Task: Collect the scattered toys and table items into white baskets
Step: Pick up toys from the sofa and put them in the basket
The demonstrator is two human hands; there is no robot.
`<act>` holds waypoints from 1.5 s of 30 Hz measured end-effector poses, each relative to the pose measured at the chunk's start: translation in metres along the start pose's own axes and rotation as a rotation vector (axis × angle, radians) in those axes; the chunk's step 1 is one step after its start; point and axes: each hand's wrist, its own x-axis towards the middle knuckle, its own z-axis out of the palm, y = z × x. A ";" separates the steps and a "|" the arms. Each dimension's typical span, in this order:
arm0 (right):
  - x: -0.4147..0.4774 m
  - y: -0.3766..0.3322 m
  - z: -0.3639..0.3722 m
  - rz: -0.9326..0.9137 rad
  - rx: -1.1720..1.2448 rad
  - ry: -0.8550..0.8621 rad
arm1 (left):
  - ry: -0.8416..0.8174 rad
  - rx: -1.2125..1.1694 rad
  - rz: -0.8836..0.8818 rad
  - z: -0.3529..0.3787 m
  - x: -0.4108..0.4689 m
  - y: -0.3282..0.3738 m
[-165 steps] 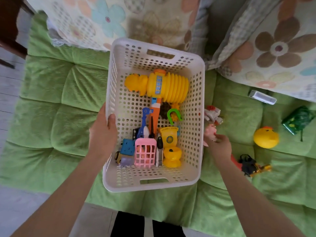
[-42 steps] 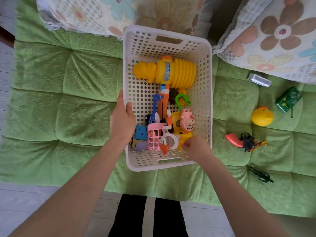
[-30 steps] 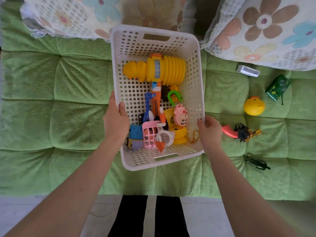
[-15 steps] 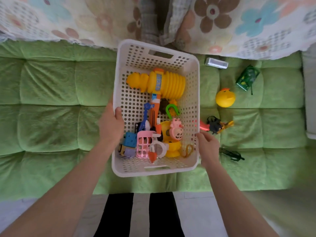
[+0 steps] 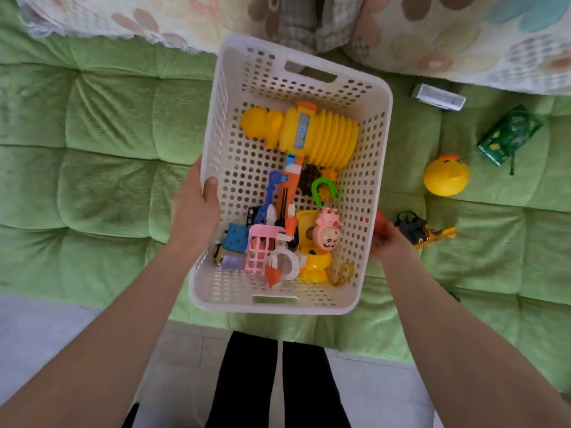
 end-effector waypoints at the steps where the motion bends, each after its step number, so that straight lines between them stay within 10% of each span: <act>1: 0.001 0.001 -0.001 -0.044 -0.026 0.032 | 0.009 0.004 0.005 0.000 0.001 -0.001; 6: -0.013 0.012 -0.016 -0.209 -0.166 -0.125 | -0.003 -0.008 0.019 0.000 0.004 -0.006; 13: -0.090 0.032 -0.005 -0.274 0.309 -0.126 | -0.056 -0.064 -0.007 -0.002 0.005 -0.010; 20: -0.112 0.125 0.030 -0.368 -0.174 -0.222 | -0.145 -0.087 0.013 -0.008 0.005 -0.011; 34: -0.054 0.157 0.118 -1.410 -1.486 0.019 | -0.292 -0.246 -0.093 -0.018 0.008 -0.020; 45: -0.034 0.152 0.131 -1.229 -1.630 -0.124 | -0.245 -0.241 -0.027 -0.012 0.009 -0.023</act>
